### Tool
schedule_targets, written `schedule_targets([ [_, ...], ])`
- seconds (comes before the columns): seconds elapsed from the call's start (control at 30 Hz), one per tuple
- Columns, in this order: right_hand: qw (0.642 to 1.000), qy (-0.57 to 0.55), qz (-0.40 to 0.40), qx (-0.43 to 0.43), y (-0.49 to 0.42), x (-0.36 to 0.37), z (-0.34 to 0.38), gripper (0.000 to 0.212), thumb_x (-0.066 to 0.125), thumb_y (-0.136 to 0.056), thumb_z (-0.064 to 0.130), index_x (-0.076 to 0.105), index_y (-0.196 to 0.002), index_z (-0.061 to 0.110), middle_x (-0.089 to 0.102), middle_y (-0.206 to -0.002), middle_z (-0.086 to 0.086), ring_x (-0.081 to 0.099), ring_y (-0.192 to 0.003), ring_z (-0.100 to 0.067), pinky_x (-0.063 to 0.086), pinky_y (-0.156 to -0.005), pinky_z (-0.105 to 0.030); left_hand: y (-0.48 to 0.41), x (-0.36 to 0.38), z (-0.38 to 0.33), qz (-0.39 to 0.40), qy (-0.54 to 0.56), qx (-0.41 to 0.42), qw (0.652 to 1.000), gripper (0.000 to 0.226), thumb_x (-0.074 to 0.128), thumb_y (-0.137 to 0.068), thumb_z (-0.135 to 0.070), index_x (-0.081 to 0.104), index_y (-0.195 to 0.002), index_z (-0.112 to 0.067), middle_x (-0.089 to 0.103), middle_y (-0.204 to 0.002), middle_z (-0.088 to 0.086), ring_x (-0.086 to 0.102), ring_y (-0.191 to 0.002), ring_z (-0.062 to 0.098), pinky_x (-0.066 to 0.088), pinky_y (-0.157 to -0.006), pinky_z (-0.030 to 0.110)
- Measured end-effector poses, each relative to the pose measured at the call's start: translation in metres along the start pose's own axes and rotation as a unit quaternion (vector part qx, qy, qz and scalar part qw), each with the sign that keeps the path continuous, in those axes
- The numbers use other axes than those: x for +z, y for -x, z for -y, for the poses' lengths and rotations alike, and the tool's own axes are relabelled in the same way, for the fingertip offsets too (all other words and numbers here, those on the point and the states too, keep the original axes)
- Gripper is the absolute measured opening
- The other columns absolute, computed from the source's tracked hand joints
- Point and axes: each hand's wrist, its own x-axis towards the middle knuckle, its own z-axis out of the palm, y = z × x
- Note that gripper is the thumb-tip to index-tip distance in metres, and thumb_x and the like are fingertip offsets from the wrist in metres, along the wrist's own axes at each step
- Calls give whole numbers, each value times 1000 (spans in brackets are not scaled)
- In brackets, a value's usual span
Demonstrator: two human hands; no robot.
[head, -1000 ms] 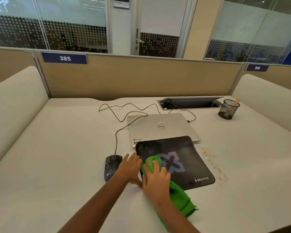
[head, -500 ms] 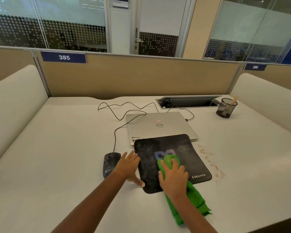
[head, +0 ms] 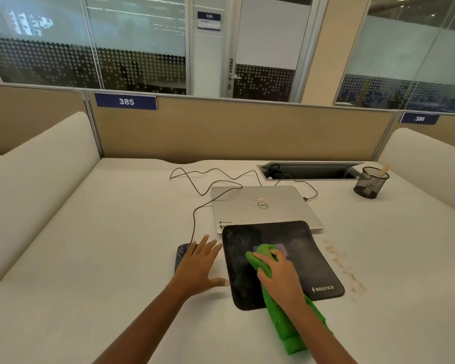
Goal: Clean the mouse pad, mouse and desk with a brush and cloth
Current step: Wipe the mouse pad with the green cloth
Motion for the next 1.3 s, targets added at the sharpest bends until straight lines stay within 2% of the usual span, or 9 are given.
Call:
schedule_targets([
  [0.17,999,17,5,38,-11,0,7,45,40,-95,39,33,-139,38,29,-146,0,39,-125,-22,38,-101,-32,1,5,-19,4,33,15,999,84,45,-89,-59,6,-151,-19,3,-160,0,-2,-148,18,2,-120,35],
  [0.33,991,104,53,62,-6,19,9,60,36,-89,59,15,-143,44,10,-156,0,23,-137,-28,31,-106,-49,-12,4,-44,26,45,31,998,79,49,-92,-47,11,-150,-10,12,-158,6,13,-146,20,13,-118,34],
  [0.43,989,125,52,53,0,27,3,62,34,-88,60,10,-143,46,6,-157,2,21,-137,-27,30,-106,-48,-17,5,-52,54,33,35,997,83,53,-89,-47,10,-149,-9,15,-157,8,18,-144,22,18,-117,35],
  [0.57,989,119,54,67,-2,21,-13,55,36,-90,52,17,-142,47,10,-157,6,29,-132,-28,34,-101,-45,-22,4,-52,108,3,24,994,93,55,-88,-51,1,-150,-8,6,-159,10,18,-144,25,19,-117,38],
  [0.83,966,119,41,224,-15,-17,-80,53,32,-95,46,16,-145,38,16,-155,0,32,-131,-33,35,-105,-44,-25,3,-53,130,-24,14,991,86,56,-87,-50,12,-149,-10,12,-158,8,27,-141,28,27,-114,40],
  [1.0,973,163,27,158,-8,1,-46,54,34,-93,45,19,-144,37,19,-155,-2,35,-129,-31,33,-103,-42,-34,-2,-58,136,-34,5,990,78,65,-82,-47,27,-140,-11,34,-143,9,44,-126,26,40,-104,38],
  [1.1,983,169,27,61,7,19,-29,55,37,-88,45,23,-141,40,23,-154,0,38,-120,-26,33,-94,-36,-43,-9,-62,135,-69,13,988,89,71,-77,-45,23,-144,-11,32,-144,10,39,-130,27,38,-105,40],
  [1.17,987,154,35,24,10,22,-33,55,38,-87,46,26,-140,41,24,-153,2,39,-118,-25,34,-92,-35,-49,-12,-64,138,-91,17,986,96,74,-74,-44,19,-146,-11,28,-147,10,35,-133,28,36,-107,40],
  [1.3,988,141,47,44,-7,6,-63,52,38,-90,44,26,-140,41,22,-153,8,38,-121,-26,37,-96,-36,-59,-15,-67,152,-120,24,981,90,75,-73,-46,29,-143,-12,29,-145,11,34,-132,28,36,-107,40],
])
